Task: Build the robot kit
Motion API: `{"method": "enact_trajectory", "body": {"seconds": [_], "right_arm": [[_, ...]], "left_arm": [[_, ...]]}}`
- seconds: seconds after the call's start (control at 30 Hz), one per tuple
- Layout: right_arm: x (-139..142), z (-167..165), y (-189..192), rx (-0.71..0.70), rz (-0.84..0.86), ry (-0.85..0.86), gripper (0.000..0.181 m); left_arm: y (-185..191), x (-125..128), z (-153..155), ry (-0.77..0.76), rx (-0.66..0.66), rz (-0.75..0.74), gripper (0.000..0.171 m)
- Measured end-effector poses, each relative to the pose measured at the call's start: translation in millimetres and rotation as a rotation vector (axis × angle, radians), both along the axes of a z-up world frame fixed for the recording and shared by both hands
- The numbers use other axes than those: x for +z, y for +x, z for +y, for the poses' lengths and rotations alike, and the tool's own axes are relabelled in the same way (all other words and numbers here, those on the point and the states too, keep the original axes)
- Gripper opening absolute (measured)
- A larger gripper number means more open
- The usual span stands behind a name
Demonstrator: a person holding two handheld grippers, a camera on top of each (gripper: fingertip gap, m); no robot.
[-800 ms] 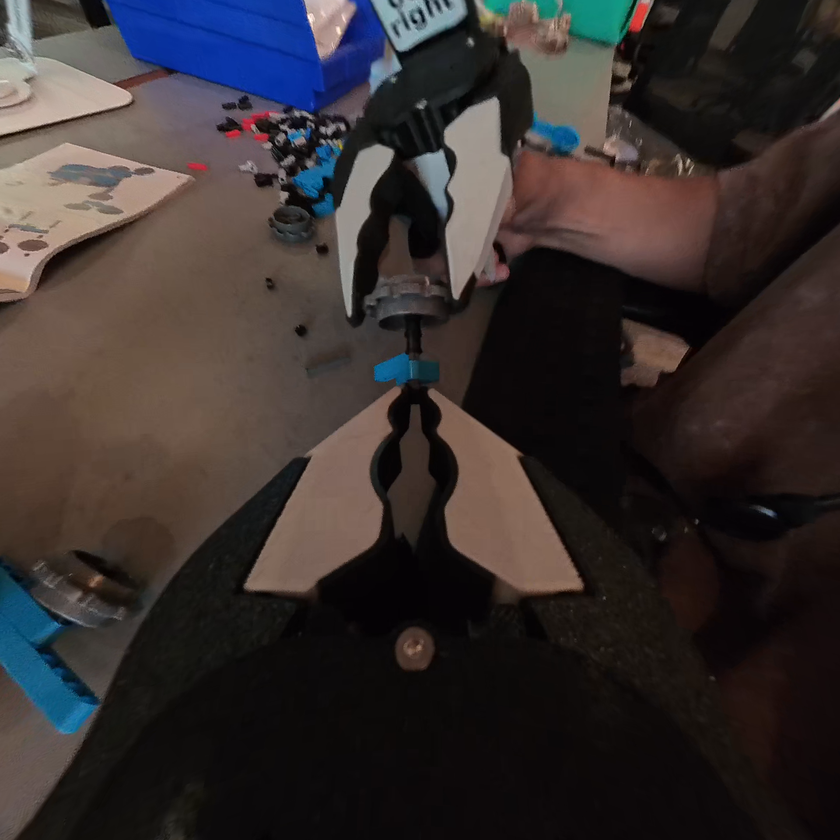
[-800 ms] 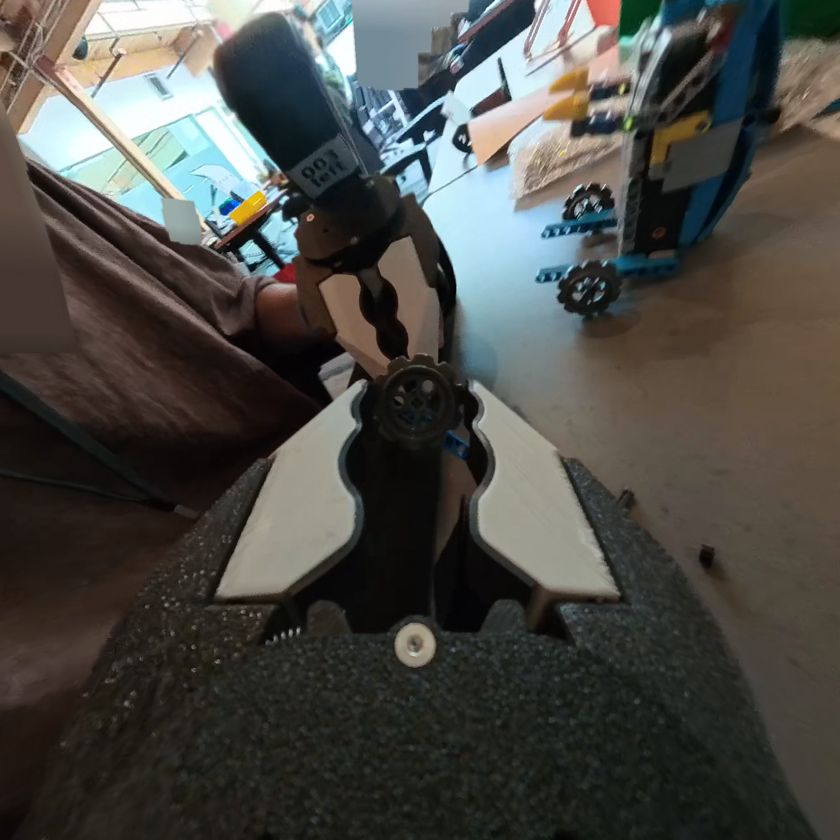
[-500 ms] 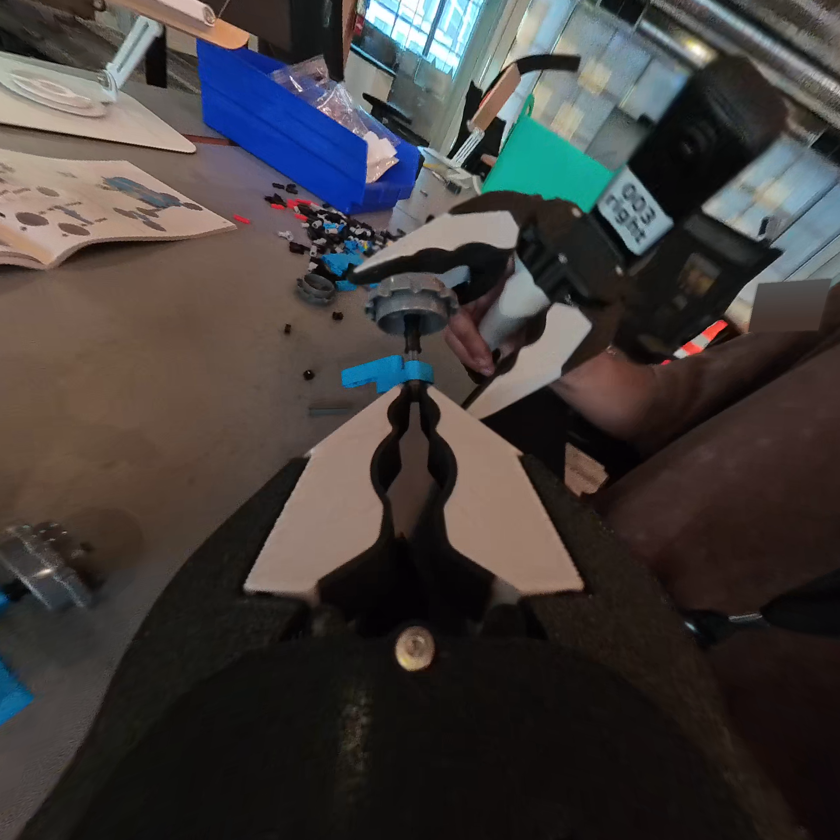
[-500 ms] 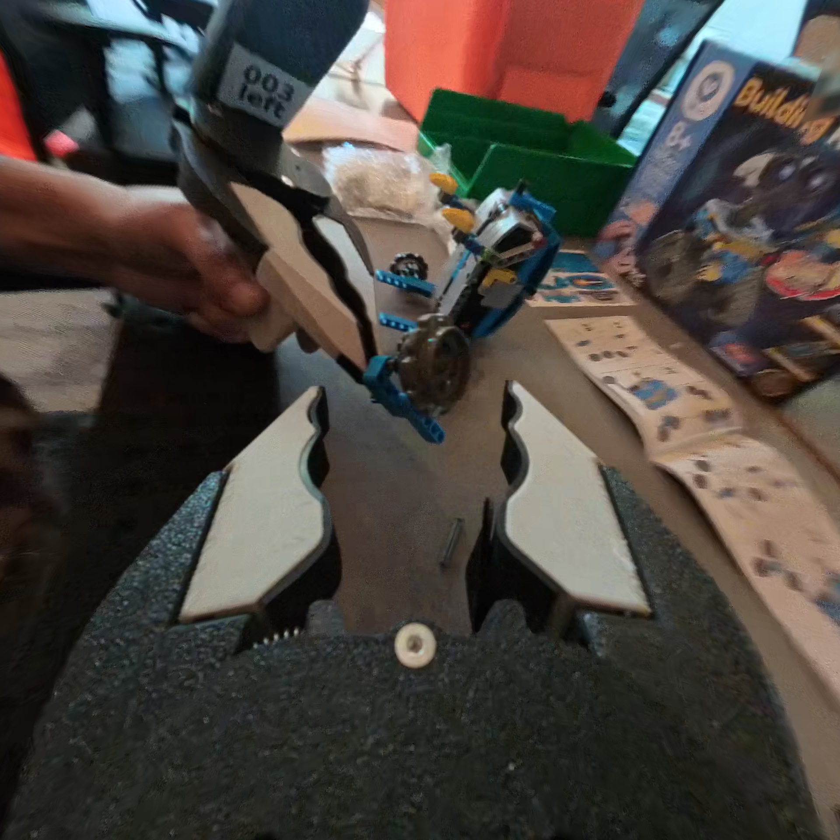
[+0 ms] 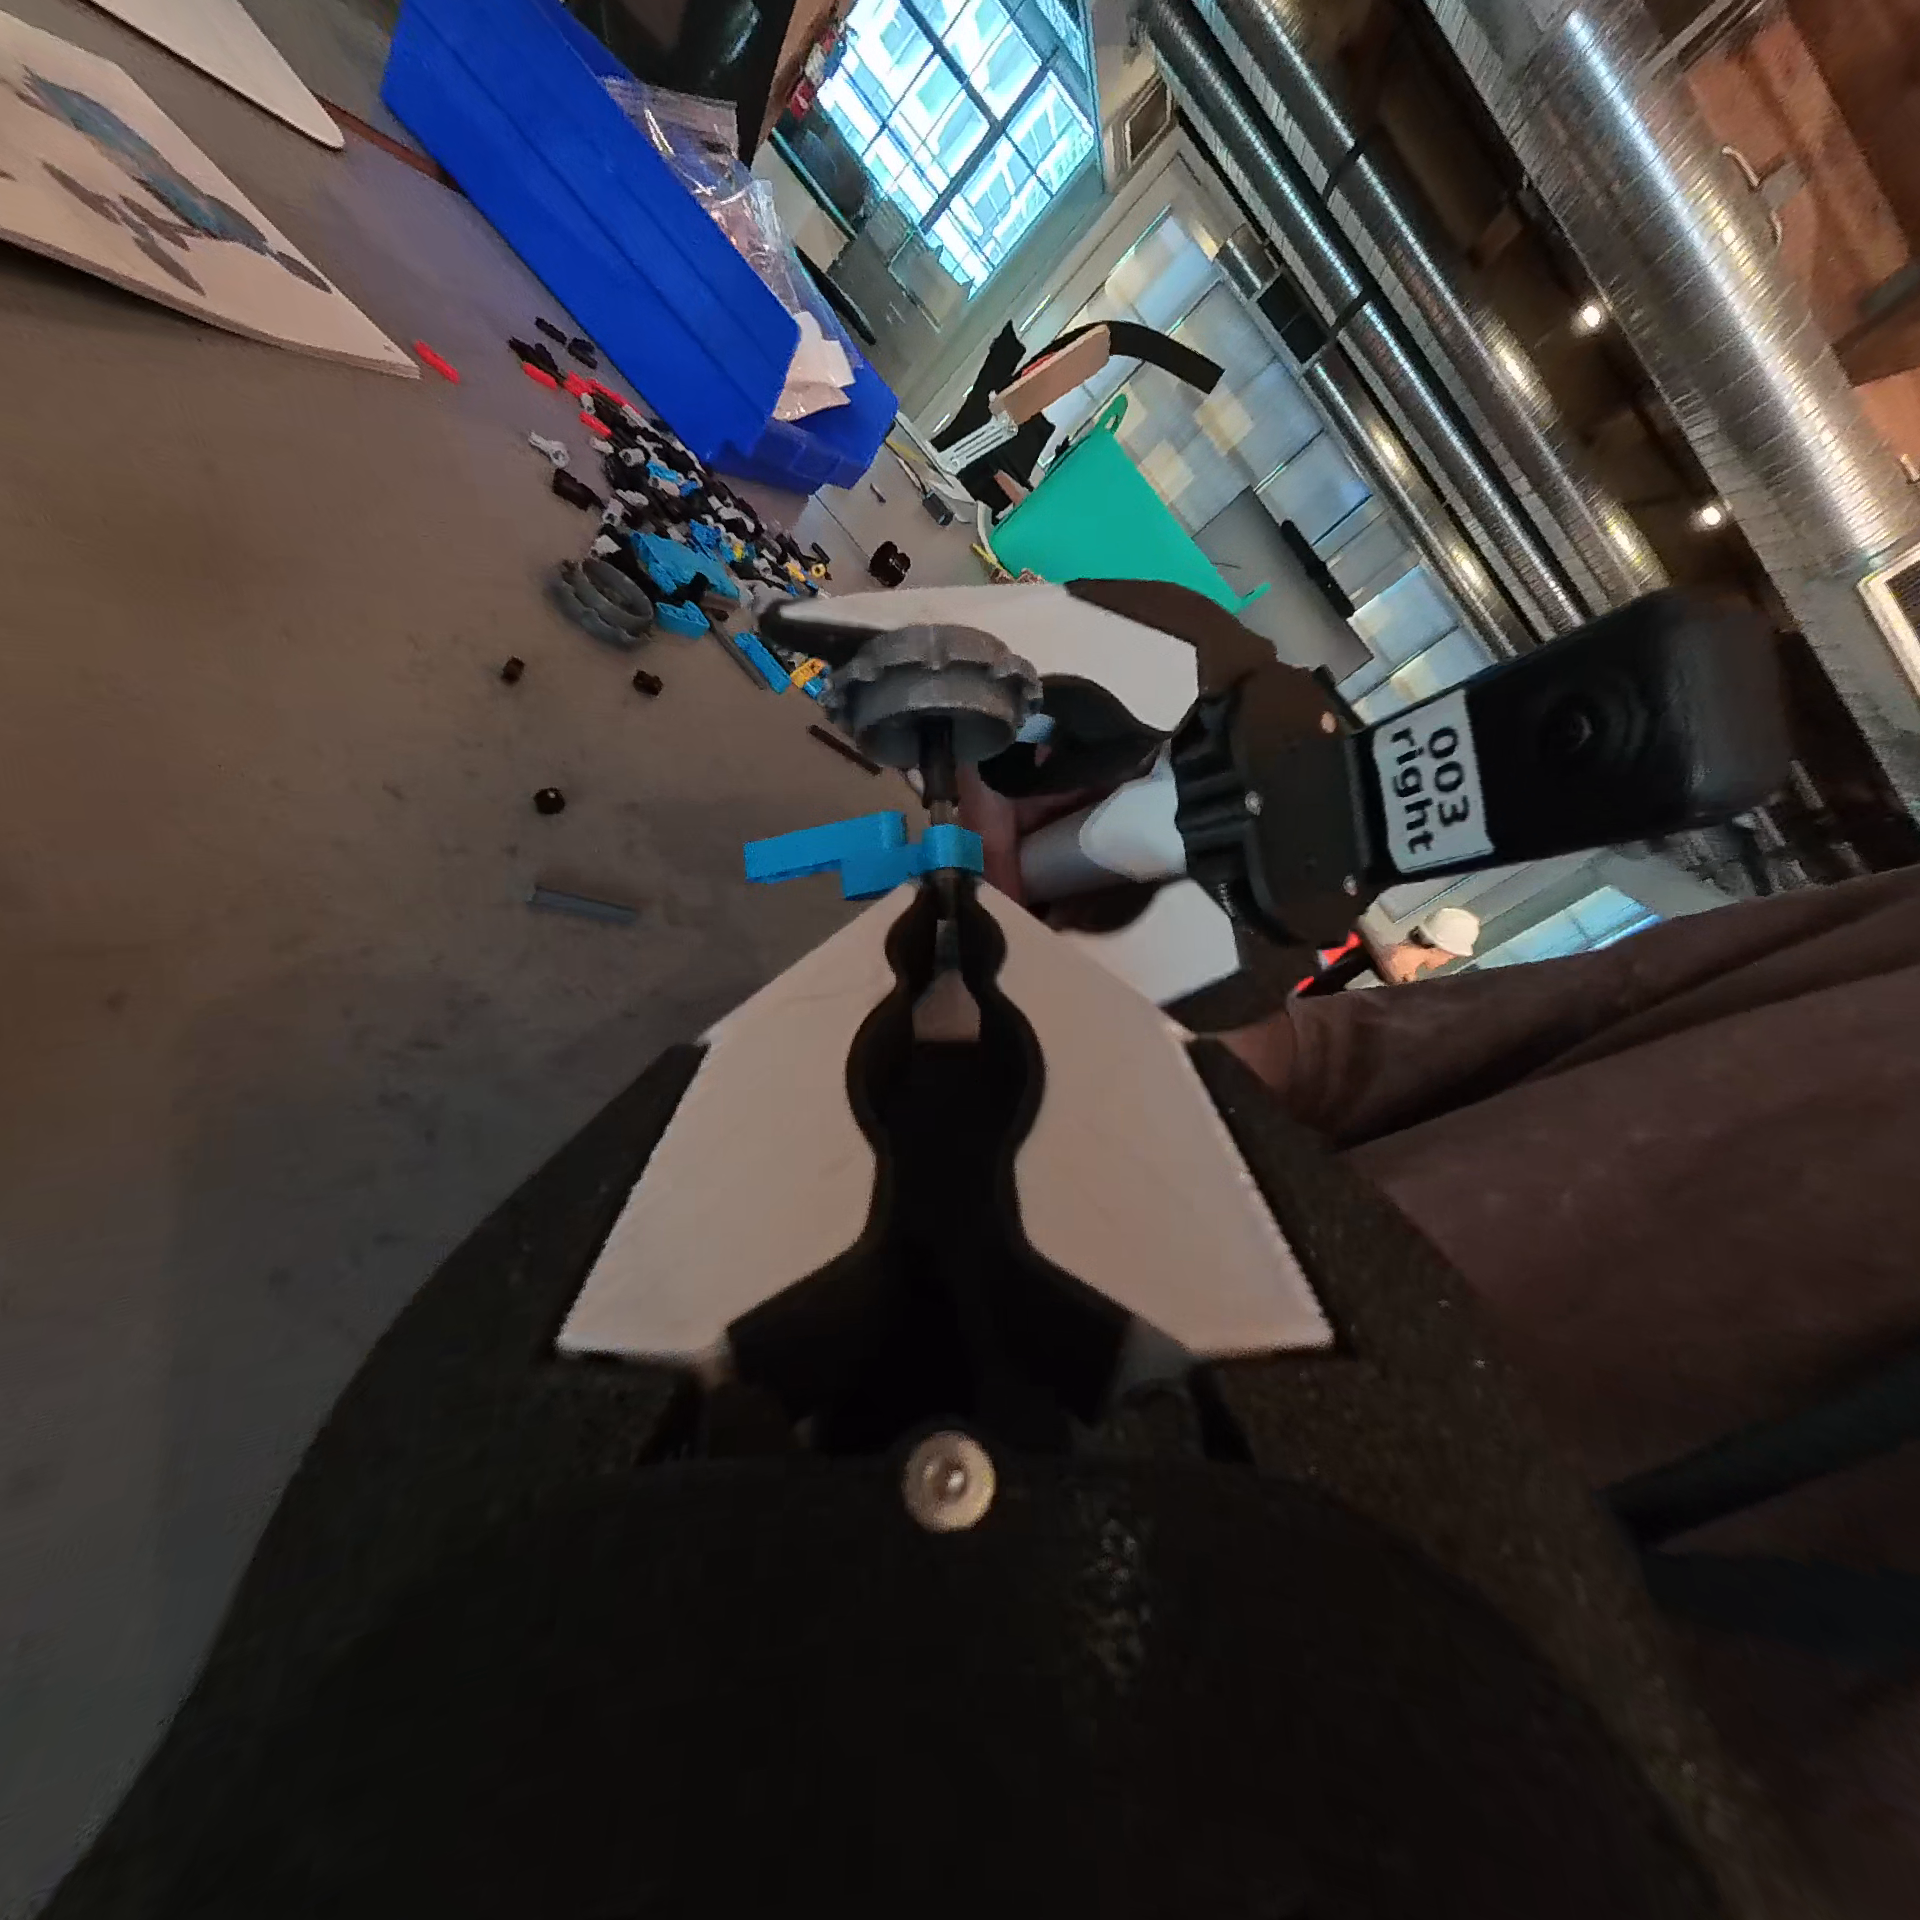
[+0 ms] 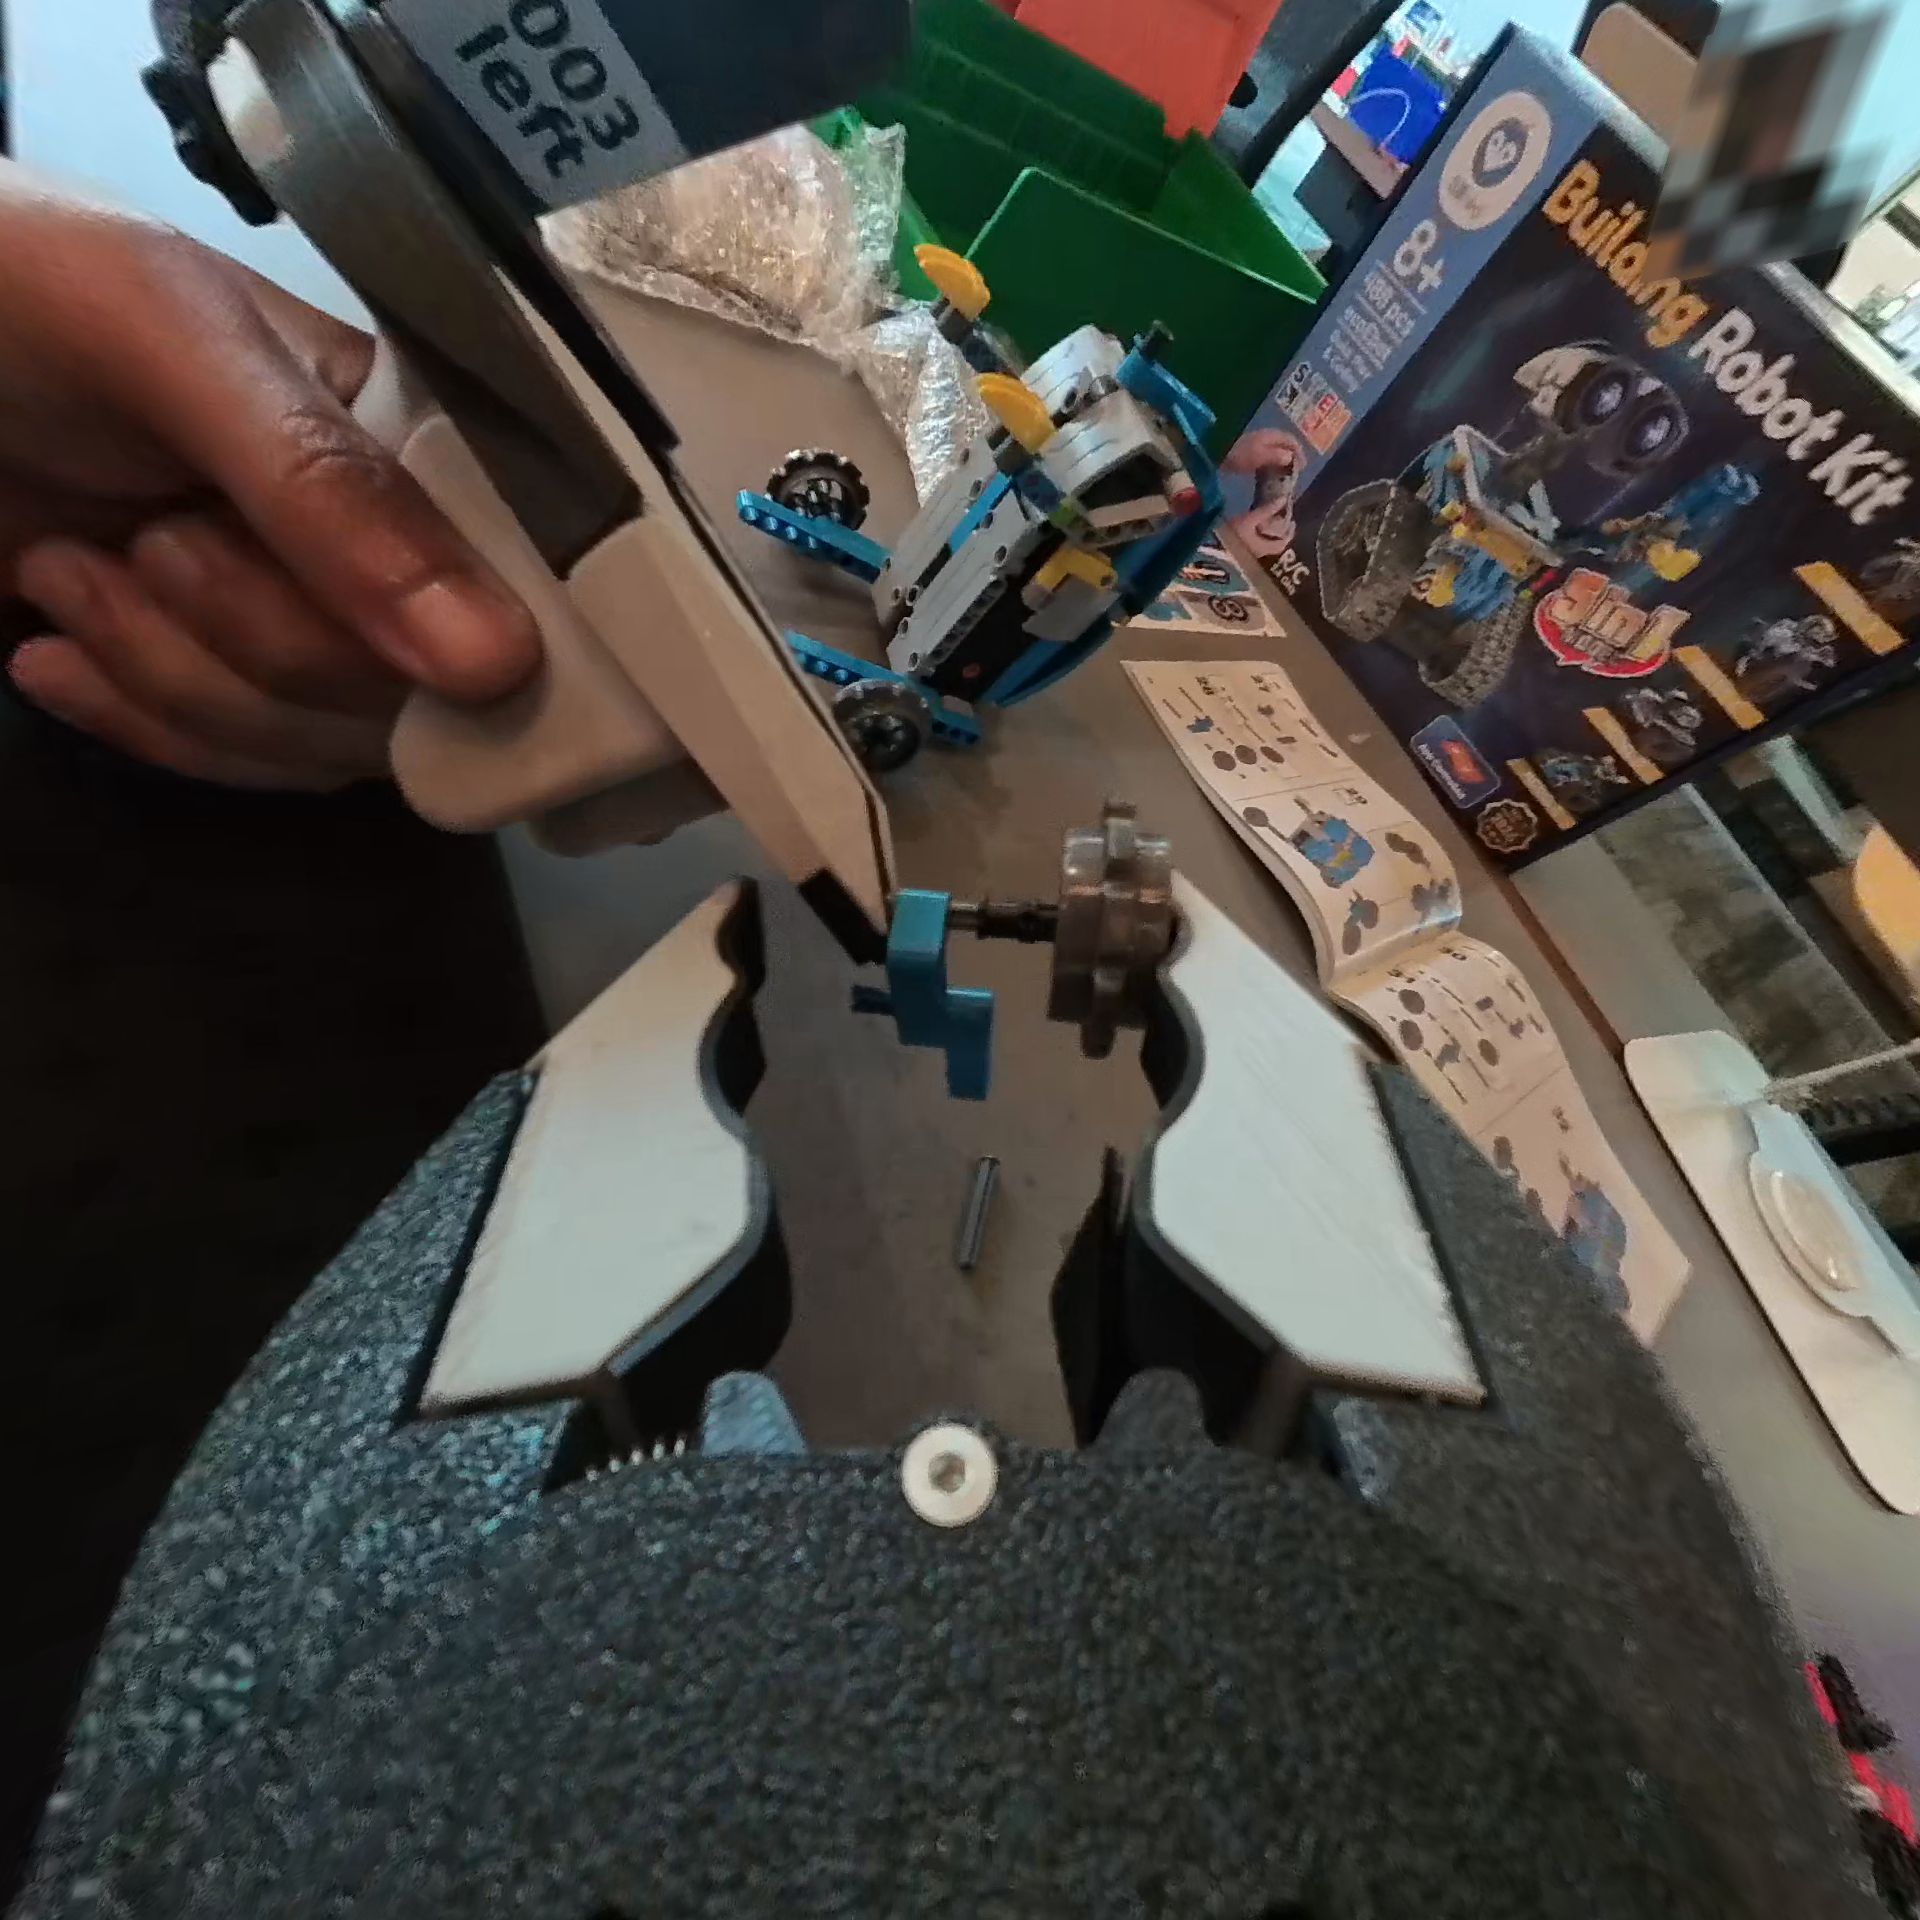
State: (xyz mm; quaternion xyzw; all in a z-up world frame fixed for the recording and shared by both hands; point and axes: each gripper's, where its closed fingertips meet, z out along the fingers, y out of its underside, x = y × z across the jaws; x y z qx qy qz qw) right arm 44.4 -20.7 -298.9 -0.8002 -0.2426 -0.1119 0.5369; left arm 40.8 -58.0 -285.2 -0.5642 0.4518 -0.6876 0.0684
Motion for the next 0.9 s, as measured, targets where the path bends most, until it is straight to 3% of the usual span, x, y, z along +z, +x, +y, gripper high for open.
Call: {"method": "enact_trajectory", "body": {"seconds": [0.03, 0.07, 0.63, 0.8, 0.9], "right_arm": [[1.5, 0.3, 4.6, -0.018, -0.008, 0.005, 0.061], [2.9, -0.1, 5.5, -0.011, 0.003, 0.007, 0.059], [-6.9, 0.0, 6.5, 0.027, 0.033, 0.003, 0.053], [-6.4, 2.3, 10.4, -0.017, 0.071, -0.045, 0.058], [-2.9, 4.2, 8.2, -0.044, 0.033, -0.027, 0.079]], "left_arm": [[-0.2, 1.0, -0.6, -0.017, -0.005, -0.001, 0.002], [-0.1, 2.3, -1.3, -0.037, -0.008, -0.003, 0.002], [3.2, -5.7, -0.2, -0.026, 0.021, 0.029, 0.002], [6.1, -5.3, 3.8, -0.027, 0.055, 0.03, 0.002], [6.4, -5.3, 4.8, -0.047, 0.054, 0.035, 0.003]]}}
